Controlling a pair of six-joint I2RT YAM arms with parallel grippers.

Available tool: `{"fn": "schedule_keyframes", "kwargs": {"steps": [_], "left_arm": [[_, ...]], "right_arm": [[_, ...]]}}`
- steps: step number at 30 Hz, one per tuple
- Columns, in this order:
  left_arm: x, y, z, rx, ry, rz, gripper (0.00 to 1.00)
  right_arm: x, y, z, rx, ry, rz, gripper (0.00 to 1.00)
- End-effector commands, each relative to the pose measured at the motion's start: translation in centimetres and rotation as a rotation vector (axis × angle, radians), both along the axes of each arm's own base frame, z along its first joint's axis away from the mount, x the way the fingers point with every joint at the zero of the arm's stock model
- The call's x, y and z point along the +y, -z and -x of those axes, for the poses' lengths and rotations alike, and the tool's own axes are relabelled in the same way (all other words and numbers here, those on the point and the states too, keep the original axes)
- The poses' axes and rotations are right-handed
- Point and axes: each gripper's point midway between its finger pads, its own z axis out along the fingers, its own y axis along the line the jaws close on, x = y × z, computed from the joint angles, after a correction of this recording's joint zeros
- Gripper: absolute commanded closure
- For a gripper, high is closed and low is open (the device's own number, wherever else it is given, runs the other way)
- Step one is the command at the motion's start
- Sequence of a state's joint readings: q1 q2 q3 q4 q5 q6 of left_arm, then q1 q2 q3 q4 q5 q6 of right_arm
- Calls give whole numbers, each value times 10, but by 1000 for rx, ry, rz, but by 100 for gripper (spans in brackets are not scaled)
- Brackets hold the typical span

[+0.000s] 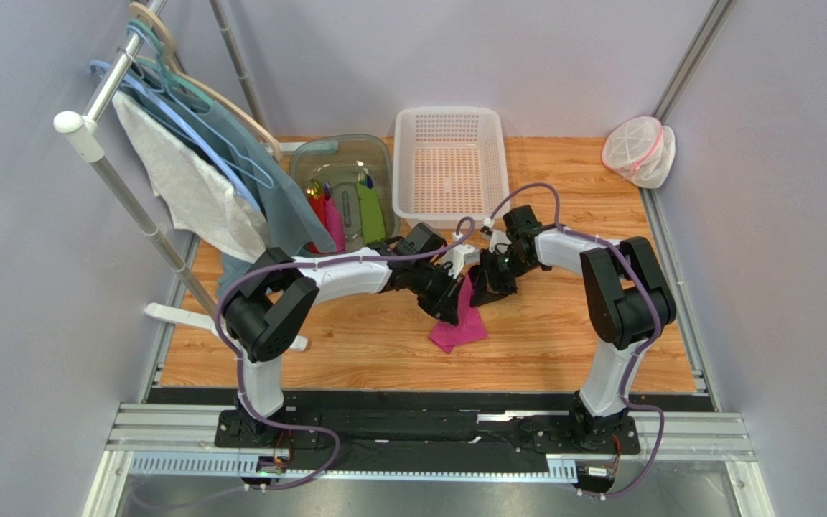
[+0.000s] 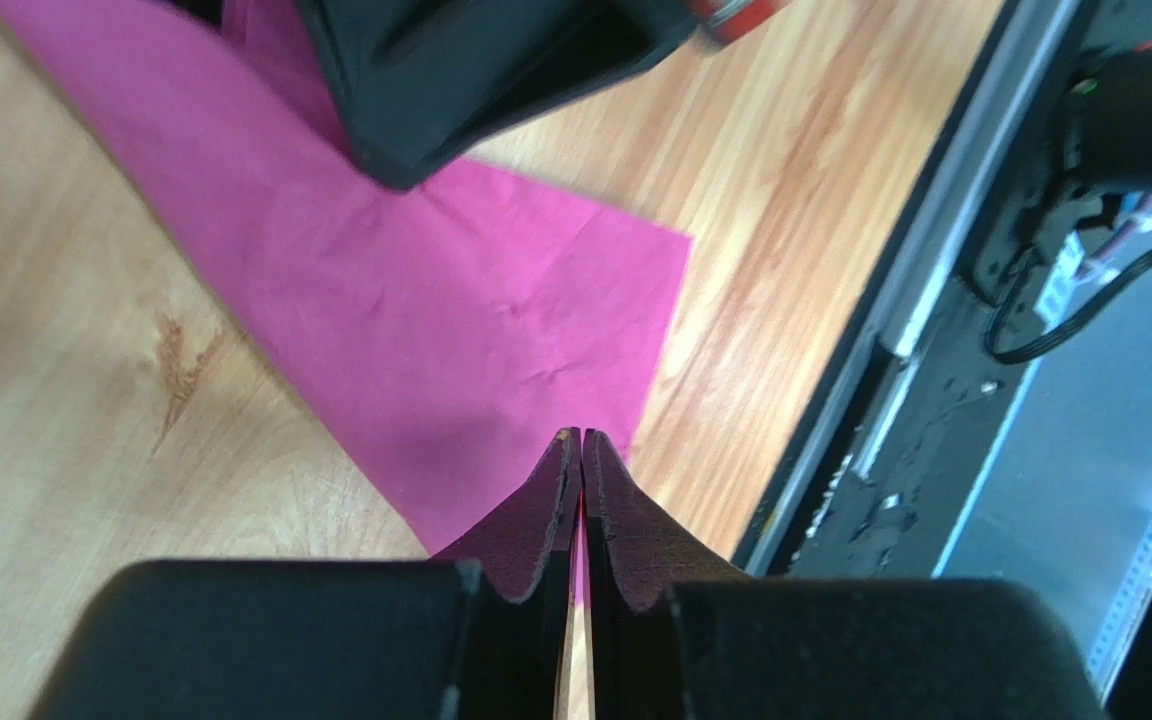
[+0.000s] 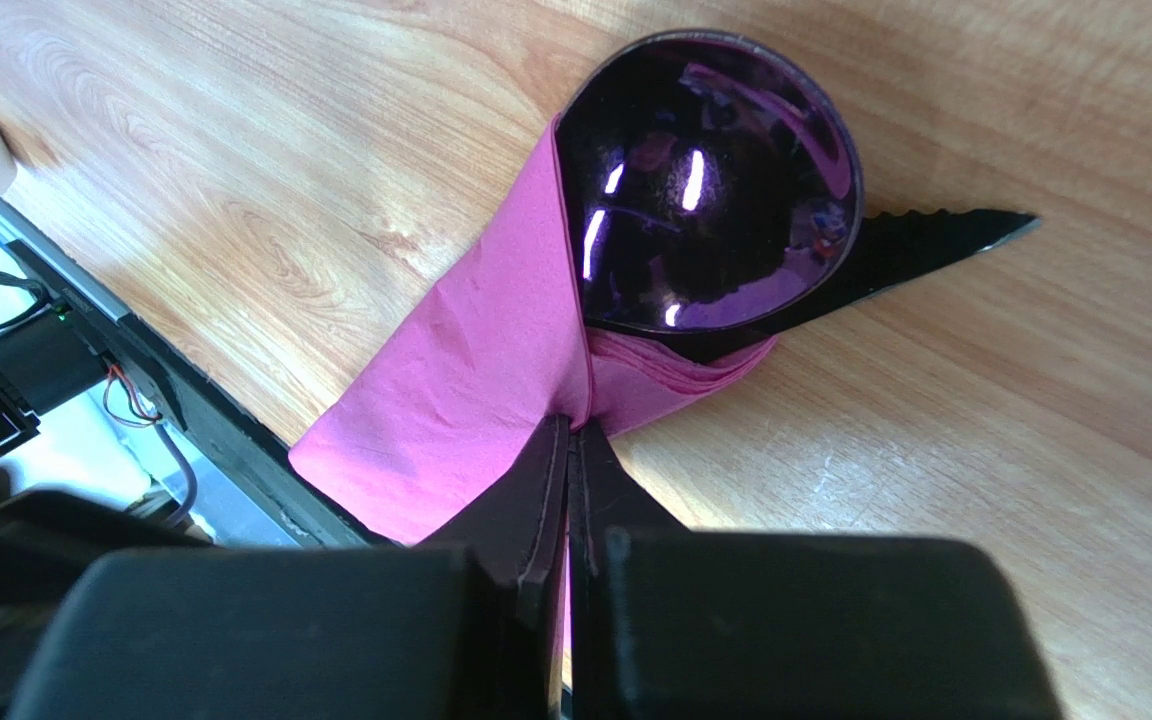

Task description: Place the utensils on the paper napkin and roll it up

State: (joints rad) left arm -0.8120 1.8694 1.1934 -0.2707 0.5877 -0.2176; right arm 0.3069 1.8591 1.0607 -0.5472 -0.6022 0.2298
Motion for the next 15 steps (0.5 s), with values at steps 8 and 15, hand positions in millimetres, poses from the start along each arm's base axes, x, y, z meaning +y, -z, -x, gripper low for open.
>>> {"fn": "schedule_keyframes", "kwargs": {"steps": [8, 15], "left_arm": [[20, 59, 20, 168, -14, -40, 95], [24, 68, 18, 193, -39, -44, 96]], "right_arm": [[-15, 14, -11, -104, -24, 115, 100], [-11, -36, -17, -174, -31, 86, 88]]}}
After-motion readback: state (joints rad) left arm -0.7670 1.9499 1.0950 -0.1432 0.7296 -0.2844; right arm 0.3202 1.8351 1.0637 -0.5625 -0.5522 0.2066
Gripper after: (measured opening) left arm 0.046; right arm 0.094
